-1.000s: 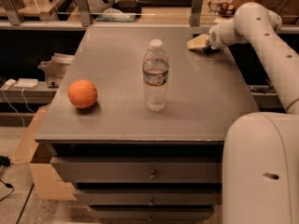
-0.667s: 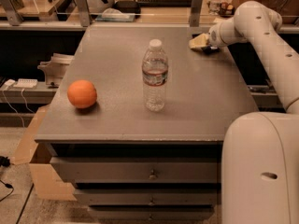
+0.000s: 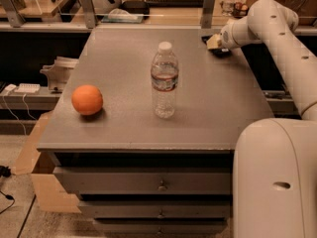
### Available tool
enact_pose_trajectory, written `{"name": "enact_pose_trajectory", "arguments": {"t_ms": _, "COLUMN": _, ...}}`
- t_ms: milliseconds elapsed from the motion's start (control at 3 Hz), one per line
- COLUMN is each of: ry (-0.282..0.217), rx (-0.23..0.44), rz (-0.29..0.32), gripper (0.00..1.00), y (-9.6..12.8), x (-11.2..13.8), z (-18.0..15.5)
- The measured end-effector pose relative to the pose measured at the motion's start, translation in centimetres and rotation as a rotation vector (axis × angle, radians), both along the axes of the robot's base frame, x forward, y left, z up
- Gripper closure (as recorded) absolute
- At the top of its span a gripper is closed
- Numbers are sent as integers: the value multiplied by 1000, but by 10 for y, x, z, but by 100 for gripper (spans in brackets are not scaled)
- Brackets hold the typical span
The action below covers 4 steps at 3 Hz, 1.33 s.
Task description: Move rxbar blueberry near water bottle
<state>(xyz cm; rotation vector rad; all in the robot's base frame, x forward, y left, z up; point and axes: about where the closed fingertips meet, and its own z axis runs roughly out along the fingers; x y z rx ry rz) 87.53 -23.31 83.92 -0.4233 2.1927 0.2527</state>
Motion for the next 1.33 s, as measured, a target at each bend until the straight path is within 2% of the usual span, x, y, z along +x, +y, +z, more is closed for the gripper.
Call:
{"name": "enact_pose_trajectory", "arguments": {"t_ms": 333, "ry": 0, "rx": 0, "rz": 0, "gripper": 100, "y": 0, "x": 0, "z": 0}}
{"name": "enact_pose_trajectory", "arguments": {"t_ms": 667, "ry": -39, "rx": 10, "rz": 76, "gripper": 100, "y": 21, "x": 0, "z": 13}}
{"name": "enact_pose_trajectory", "arguments": {"t_ms": 1000, "ry": -125, "rx": -1, "rz": 219, "gripper": 100, "y": 47, "x": -12, "z": 52}}
{"name": "enact_pose_trajectory", "arguments": {"t_ms": 1333, "ry": -180, "rx": -44, "rz": 395, "gripper": 100, "y": 70, "x": -37, "z": 83}}
